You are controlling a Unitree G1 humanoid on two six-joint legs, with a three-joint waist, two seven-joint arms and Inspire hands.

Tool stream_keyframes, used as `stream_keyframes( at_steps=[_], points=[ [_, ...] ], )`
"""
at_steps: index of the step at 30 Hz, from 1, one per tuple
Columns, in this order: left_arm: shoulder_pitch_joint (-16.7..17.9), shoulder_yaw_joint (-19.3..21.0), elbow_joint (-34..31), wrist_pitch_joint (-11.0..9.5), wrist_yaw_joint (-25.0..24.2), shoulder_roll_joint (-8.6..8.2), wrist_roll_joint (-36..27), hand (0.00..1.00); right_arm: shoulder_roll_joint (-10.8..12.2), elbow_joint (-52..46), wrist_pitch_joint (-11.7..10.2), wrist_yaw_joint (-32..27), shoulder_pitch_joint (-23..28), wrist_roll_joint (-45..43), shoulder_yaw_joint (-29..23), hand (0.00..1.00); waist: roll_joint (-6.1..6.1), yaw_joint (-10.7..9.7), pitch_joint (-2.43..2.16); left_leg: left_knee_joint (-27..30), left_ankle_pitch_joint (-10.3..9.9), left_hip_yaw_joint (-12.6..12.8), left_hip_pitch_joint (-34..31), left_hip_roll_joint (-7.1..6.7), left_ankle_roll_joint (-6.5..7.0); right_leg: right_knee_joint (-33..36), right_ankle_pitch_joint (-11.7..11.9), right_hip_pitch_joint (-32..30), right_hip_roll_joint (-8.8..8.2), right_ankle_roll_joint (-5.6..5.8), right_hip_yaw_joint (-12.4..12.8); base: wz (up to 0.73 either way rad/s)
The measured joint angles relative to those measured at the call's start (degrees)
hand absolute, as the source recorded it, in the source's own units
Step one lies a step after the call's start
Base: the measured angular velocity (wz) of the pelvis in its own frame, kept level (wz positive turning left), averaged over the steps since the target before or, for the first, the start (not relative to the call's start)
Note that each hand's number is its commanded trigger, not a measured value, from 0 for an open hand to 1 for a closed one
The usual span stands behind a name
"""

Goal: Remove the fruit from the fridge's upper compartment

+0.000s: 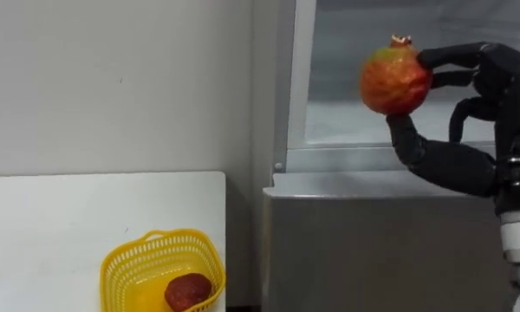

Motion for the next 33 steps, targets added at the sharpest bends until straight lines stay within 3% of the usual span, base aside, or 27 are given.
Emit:
stream_keyframes(
  at_steps=[4,8,12,15,19,24,33],
  points=[
    [-0.3,-0.5,0.0,0.0,-0.1,0.10,0.0,0.00,0.0,-4.3,-0.2,2.5,2.3,-2.6,2.8,1.00,-0.24,0.0,-0.07,-0.3,0.0,0.3,-0.1,-0.02,0.00,0.0,0.0,-0.5,0.08,-0.01,0.6,-0.09],
    [-1.5,-0.7,0.0,-0.5,-0.3,0.49,0.4,0.00,0.5,-5.0,-0.6,4.5,2.3,-4.9,3.7,1.00,-1.25,0.2,-0.30,-0.2,0.0,0.7,-0.4,-0.02,0.02,0.0,0.0,-0.9,0.10,0.00,0.6,-0.01],
    [-2.8,-2.5,0.5,-1.3,-0.2,0.67,0.4,0.00,2.3,-5.7,-1.6,4.6,2.3,-8.1,5.9,1.00,-1.95,1.1,0.09,0.0,0.0,0.6,-0.7,-0.02,0.02,-0.1,0.0,-1.0,0.04,0.00,0.4,0.00],
    [-4.1,-3.9,2.0,-2.2,-0.3,0.89,0.4,0.00,2.3,-5.4,-2.0,5.9,2.3,-10.0,9.1,1.00,-2.07,2.9,0.30,0.0,0.0,0.5,-0.5,0.00,0.02,-0.1,0.0,-0.9,0.06,0.00,0.6,0.00],
    [-4.3,-4.9,2.7,-2.4,-0.4,0.95,0.4,0.00,2.3,-5.4,-2.1,9.5,2.3,-10.7,12.5,1.00,-2.17,3.9,0.51,0.0,0.0,0.2,-0.5,-0.03,0.02,-0.1,0.0,-0.8,0.00,0.00,0.5,0.00],
    [-3.7,-4.9,3.0,-2.3,-1.9,0.96,0.5,0.00,2.4,-3.4,-2.2,13.0,2.3,-11.1,14.0,1.00,-3.04,5.7,1.15,-0.2,0.0,-0.4,-0.8,-0.06,0.01,-0.1,0.0,-0.9,0.00,0.00,-0.3,0.04],
    [-5.1,-5.1,3.0,-1.8,-3.3,1.02,0.5,0.00,2.5,5.7,-1.6,14.1,1.3,-15.7,20.2,1.00,-3.21,8.2,1.06,-0.1,0.0,-1.8,-1.4,-0.12,-0.03,-0.2,0.0,-1.0,-0.11,0.00,-2.0,0.08]
  ],
)
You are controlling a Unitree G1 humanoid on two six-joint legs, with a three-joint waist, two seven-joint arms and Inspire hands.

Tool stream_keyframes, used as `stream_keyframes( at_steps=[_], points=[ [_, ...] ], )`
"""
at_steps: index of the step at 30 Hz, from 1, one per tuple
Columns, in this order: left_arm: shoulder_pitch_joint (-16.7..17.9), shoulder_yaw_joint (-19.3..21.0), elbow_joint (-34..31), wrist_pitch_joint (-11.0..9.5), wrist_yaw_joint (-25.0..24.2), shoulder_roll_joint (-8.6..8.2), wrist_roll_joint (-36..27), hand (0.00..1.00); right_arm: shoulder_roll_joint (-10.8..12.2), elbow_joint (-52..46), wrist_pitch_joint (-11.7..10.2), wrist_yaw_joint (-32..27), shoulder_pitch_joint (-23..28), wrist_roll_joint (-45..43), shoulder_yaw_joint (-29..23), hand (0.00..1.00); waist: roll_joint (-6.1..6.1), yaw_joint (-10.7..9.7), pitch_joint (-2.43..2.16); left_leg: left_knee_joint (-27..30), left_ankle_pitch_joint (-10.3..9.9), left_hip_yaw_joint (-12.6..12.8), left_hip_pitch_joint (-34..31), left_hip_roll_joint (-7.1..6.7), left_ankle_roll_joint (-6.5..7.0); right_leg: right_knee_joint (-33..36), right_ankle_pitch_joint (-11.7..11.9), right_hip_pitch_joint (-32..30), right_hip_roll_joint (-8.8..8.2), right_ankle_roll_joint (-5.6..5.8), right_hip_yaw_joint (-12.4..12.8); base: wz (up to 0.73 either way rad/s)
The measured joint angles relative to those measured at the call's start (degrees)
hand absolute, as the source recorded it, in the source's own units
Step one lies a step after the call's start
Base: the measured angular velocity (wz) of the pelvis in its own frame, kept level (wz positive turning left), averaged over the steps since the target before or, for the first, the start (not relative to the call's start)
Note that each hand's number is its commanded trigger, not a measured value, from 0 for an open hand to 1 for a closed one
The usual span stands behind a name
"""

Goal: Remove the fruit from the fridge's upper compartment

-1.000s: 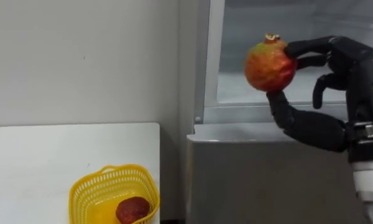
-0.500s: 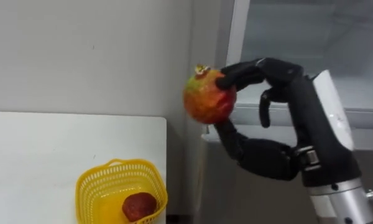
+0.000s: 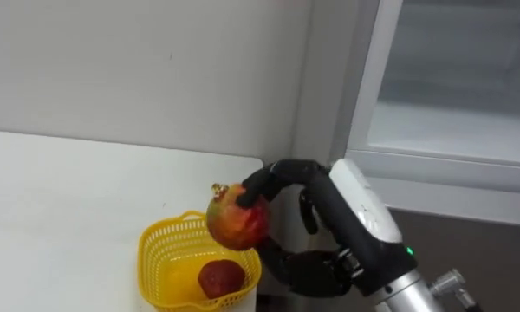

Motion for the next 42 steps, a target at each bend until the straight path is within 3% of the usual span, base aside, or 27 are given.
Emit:
stream_keyframes(
  at_steps=[7,14,20,23,24,25,26,29,34,42],
  points=[
    [0.1,0.2,-0.5,1.1,-0.9,0.03,0.2,0.00,0.1,2.8,0.6,1.7,-0.4,-3.8,1.6,1.00,-0.13,1.5,-0.10,0.1,0.0,-0.8,-0.4,-0.07,0.02,-0.1,0.0,-0.2,-0.08,0.00,-0.7,0.05],
    [-0.2,0.0,-0.5,1.1,-2.3,0.25,0.2,0.00,1.8,13.0,2.0,1.8,-8.7,-5.5,4.8,1.00,-0.93,3.0,-0.40,0.6,0.1,-1.3,-0.4,-0.06,-0.09,-0.1,0.0,0.0,-0.46,0.01,-1.1,0.04],
    [-0.3,0.0,-0.6,1.2,-2.2,0.99,0.1,0.00,2.4,17.3,2.3,1.8,-9.6,-5.4,5.4,1.00,-2.93,4.4,-0.06,1.5,0.1,-2.3,-1.5,-0.27,-0.08,-0.1,0.0,0.1,-0.65,0.01,-1.5,0.09],
    [-0.3,0.0,-0.7,1.2,-2.1,1.05,0.1,0.00,2.4,18.9,2.3,1.7,-9.6,-5.5,5.4,1.00,-3.05,4.4,0.11,2.0,0.0,-3.2,-2.2,-0.62,0.02,-0.1,0.0,0.1,-0.58,0.01,-1.6,0.15],
    [-0.4,0.0,-0.9,1.2,-2.0,1.18,0.1,0.00,2.6,19.4,2.3,1.7,-9.6,-5.6,5.4,0.97,-2.83,4.4,0.26,2.0,0.0,-3.3,-2.4,-0.73,0.05,-0.1,0.0,0.1,-0.63,0.02,-1.6,0.08],
    [-0.4,0.0,-0.9,1.2,-1.9,1.26,0.1,0.00,2.7,19.6,2.3,1.7,-9.6,-5.6,5.4,0.25,-2.69,4.4,0.35,2.0,0.0,-3.4,-2.4,-0.79,0.06,-0.1,0.0,0.1,-0.65,0.02,-1.6,0.05],
    [-0.3,0.0,-0.9,1.2,-1.7,1.44,0.2,0.00,3.1,20.2,2.3,1.6,-9.6,-5.7,5.4,0.00,-2.46,4.4,0.50,2.0,0.0,-3.5,-2.4,-0.87,0.07,0.0,0.0,0.0,-0.69,0.02,-1.6,0.00],
    [-0.3,0.0,-0.9,1.2,-1.7,1.61,0.2,0.00,3.8,21.4,2.3,1.6,-9.6,-5.7,5.4,0.00,-2.01,4.4,0.68,2.1,0.0,-3.5,-2.6,-0.88,0.10,0.1,0.0,-0.2,-0.74,0.02,-1.7,0.00],
    [-0.2,0.0,-0.9,1.7,-1.7,1.58,0.2,0.00,3.8,21.4,2.3,1.4,-9.6,-5.6,5.4,0.00,-1.82,4.3,0.54,2.1,0.1,-3.3,-2.9,-0.92,0.11,0.1,0.0,-0.4,-0.72,0.02,-2.1,0.00],
    [-0.2,0.0,-1.1,2.1,-1.2,1.57,0.3,0.00,3.8,21.4,2.3,1.1,-9.6,-5.6,5.4,0.00,-1.11,4.2,-0.06,2.4,0.1,-3.2,-2.8,-0.90,0.12,0.0,0.0,-0.3,-0.90,0.02,-2.2,0.00]
  ],
)
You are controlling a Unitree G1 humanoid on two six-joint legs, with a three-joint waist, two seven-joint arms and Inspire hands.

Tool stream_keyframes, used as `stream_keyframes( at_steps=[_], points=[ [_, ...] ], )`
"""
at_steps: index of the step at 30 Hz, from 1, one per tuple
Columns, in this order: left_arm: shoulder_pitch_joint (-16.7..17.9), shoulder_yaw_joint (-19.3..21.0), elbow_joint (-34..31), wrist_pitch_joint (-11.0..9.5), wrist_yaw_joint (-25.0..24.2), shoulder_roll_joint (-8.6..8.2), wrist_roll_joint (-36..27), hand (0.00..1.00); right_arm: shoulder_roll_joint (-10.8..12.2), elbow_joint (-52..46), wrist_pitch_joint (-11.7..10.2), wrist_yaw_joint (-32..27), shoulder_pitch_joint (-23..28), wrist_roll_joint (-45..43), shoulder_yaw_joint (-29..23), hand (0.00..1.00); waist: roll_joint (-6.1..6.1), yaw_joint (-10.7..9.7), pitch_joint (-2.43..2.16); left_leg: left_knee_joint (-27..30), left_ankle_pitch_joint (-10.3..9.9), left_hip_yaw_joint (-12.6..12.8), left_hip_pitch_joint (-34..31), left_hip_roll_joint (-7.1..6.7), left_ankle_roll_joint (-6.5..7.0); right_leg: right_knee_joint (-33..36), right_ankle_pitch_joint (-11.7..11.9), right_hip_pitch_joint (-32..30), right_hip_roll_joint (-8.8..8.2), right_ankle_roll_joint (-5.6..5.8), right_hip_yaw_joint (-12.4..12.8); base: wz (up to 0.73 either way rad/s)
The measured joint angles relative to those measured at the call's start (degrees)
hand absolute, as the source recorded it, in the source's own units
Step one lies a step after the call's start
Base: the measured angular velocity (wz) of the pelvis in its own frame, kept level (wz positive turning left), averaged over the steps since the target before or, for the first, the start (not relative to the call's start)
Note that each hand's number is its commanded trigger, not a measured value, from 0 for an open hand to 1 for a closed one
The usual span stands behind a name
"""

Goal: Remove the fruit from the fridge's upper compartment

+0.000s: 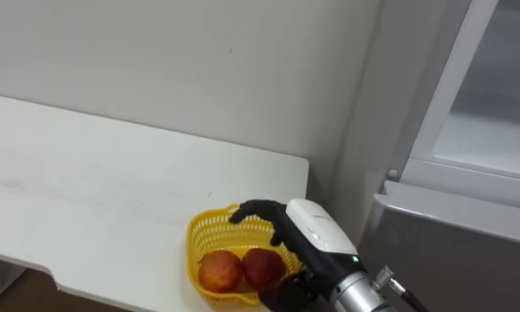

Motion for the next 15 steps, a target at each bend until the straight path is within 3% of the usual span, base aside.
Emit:
stream_keyframes(
  at_steps=[3,15],
  points=[
    [0.0,0.0,0.0,0.0,0.6,0.00,0.0,0.00,0.0,0.0,0.0,0.0,0.0,0.0,0.0,0.00,0.14,0.0,-0.20,0.0,0.0,0.0,0.1,0.01,0.01,0.0,0.0,0.1,-0.06,0.00,0.0,0.00],
    [0.1,0.0,0.0,0.1,0.6,0.00,0.1,0.00,0.0,0.0,0.0,0.0,0.0,0.1,0.0,0.00,0.23,-0.1,-0.13,-0.4,0.1,0.1,0.4,0.01,0.06,0.1,0.0,0.4,-0.02,0.00,-0.1,0.00]
  ],
)
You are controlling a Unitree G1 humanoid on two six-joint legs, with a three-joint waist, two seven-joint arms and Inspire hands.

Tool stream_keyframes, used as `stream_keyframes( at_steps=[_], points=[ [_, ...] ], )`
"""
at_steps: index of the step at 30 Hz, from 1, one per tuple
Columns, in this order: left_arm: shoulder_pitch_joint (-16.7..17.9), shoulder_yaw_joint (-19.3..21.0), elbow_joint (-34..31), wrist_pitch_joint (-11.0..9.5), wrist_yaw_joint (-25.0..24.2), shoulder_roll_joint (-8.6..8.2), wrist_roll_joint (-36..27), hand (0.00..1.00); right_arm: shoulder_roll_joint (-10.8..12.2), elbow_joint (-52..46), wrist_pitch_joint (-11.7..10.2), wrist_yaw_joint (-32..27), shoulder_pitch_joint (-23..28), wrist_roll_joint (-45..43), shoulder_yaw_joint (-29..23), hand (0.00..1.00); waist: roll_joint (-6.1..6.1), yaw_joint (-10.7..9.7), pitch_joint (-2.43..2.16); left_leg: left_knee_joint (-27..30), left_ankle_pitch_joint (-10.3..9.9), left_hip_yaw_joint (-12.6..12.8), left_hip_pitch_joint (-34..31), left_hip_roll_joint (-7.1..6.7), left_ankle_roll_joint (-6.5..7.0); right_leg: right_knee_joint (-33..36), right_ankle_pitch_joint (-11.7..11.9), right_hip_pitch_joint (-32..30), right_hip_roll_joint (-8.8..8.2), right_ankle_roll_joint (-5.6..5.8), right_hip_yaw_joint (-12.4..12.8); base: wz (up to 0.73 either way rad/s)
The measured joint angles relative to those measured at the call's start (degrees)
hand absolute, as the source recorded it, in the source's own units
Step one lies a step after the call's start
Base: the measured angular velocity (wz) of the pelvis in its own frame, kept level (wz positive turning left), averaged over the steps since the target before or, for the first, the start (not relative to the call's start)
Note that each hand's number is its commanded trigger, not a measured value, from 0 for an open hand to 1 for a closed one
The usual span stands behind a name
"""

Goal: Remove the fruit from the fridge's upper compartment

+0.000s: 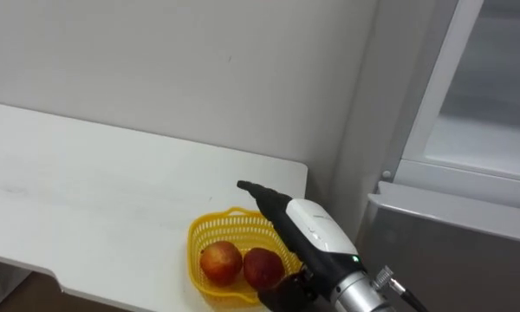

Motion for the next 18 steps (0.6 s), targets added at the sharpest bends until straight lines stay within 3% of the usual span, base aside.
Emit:
stream_keyframes(
  at_steps=[18],
  points=[
    [0.1,0.0,-1.6,0.0,-0.7,-0.13,1.1,0.00,0.0,-0.5,0.0,0.1,0.0,0.4,-0.2,0.00,-0.03,-0.1,-0.02,-0.1,0.0,0.1,0.1,0.01,0.02,-0.1,0.0,-0.2,0.02,0.01,0.1,0.00]
  ],
)
